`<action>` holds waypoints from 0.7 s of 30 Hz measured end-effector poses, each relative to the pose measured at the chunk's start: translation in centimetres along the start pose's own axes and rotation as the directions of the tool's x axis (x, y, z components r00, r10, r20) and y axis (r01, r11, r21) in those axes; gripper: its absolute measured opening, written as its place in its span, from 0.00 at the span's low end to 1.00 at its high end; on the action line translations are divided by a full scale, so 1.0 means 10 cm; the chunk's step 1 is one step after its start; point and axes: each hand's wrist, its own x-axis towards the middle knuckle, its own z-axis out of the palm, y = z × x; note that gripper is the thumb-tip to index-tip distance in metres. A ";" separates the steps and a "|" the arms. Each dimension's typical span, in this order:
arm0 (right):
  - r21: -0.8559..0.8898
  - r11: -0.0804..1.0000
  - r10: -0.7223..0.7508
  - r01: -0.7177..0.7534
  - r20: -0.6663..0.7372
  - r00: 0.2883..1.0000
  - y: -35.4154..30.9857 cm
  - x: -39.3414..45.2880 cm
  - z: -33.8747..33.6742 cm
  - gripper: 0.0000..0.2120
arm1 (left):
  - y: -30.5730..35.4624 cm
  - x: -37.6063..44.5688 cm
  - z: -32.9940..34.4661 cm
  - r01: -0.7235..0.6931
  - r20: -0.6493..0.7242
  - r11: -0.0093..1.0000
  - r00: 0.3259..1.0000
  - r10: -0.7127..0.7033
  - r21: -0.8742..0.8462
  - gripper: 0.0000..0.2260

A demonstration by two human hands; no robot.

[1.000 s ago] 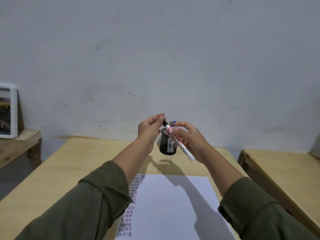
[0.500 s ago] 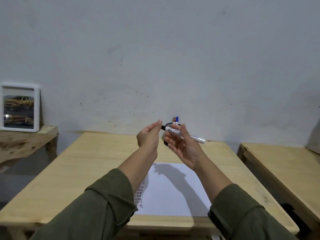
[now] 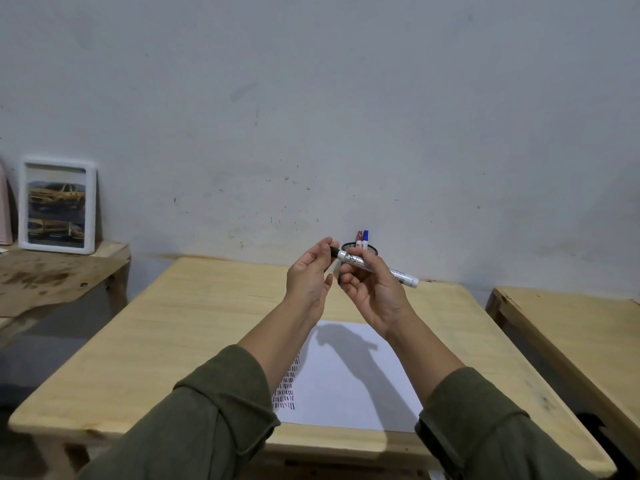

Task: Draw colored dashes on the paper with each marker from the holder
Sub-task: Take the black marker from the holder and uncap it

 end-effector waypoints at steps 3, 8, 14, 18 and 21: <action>-0.013 1.000 -0.017 0.017 0.013 1.000 0.07 0.03 -0.02 0.12 | -0.03 0.04 -0.05 0.016 -0.047 0.999 0.999 -0.015 0.030 0.05; -0.064 0.997 -0.027 0.031 0.063 0.998 0.18 0.07 -0.06 0.11 | -0.06 0.12 -0.14 0.048 -0.131 0.996 0.991 -0.038 0.070 0.07; -0.239 0.970 -0.019 0.047 0.120 0.993 0.34 0.10 -0.12 0.10 | -0.09 0.19 -0.31 0.105 -0.217 0.985 0.973 -0.073 0.139 0.09; -0.294 0.954 -0.023 0.058 0.123 0.992 0.40 0.08 -0.16 0.10 | -0.02 0.28 -0.49 0.084 -0.398 0.988 0.917 -0.028 0.126 0.12; -0.394 0.917 -0.012 0.058 0.119 0.993 0.39 0.05 -0.23 0.09 | 0.05 0.33 -0.81 0.090 -0.483 0.956 0.873 0.059 0.279 0.09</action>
